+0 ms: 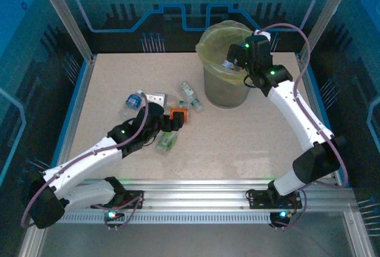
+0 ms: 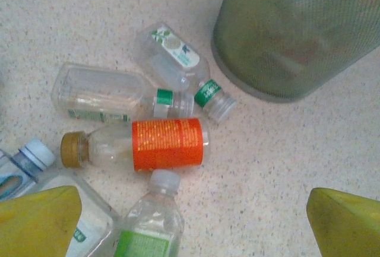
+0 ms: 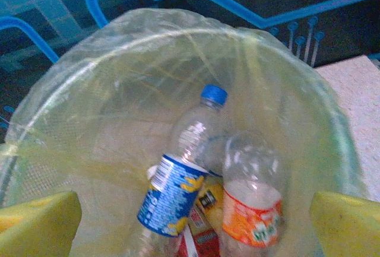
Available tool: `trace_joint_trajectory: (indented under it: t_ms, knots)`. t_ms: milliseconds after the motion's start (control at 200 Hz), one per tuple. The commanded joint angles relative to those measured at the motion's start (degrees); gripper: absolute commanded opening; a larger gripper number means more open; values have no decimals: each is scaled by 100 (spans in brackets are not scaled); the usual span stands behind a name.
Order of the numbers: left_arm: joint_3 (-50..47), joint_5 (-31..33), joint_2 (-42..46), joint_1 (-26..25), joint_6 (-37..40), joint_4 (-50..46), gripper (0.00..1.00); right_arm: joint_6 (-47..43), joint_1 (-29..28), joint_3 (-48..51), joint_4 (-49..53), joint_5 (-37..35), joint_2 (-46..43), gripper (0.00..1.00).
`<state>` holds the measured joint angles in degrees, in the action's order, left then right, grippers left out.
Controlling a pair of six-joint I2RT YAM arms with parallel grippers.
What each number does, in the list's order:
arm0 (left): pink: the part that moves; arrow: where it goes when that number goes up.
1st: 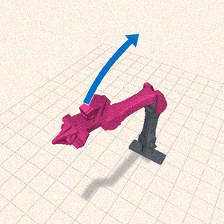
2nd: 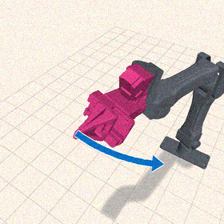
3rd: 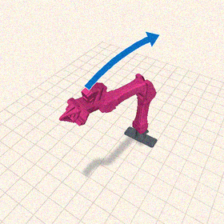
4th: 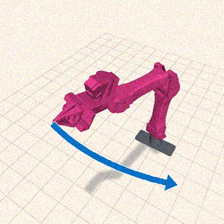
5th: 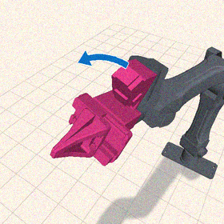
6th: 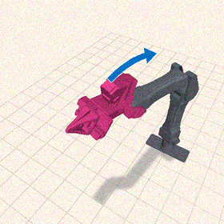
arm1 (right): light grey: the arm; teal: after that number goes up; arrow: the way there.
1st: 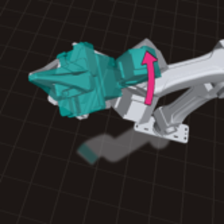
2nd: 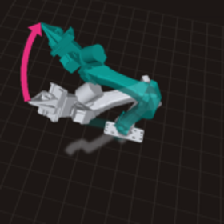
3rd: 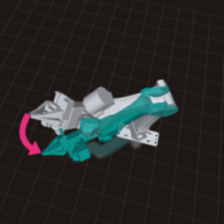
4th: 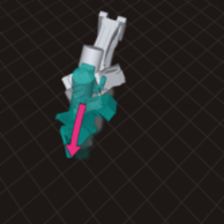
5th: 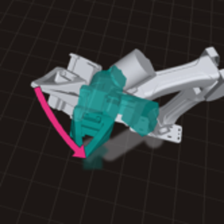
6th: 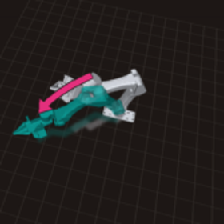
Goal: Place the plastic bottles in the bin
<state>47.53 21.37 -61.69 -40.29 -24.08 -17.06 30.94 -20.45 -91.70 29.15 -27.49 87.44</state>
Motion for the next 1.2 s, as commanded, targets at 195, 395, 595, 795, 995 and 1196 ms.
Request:
trace_joint_trajectory:
  t_ms: [195,395,595,795,995,1196]
  knots:
    - [434,-1330,-269,55,-292,-1857,98,1001,-82,605,1788,-1058,-1279,100]
    - [90,-1579,-343,49,-513,-2111,97,1466,-106,1623,2058,-1194,-2351,100]
    - [-347,-1447,-567,54,-616,-1920,97,1459,-109,2183,2187,-1024,-2995,100]
    - [-402,-1029,-949,57,-573,-1815,96,1428,-115,2467,2183,-843,-3161,100]
    - [-362,-684,-1307,54,-476,-1720,97,1420,-126,2603,2183,-767,-3109,100]
    - [-315,-735,-1698,54,-406,-1428,96,1399,-128,2657,2137,-749,-3109,100]
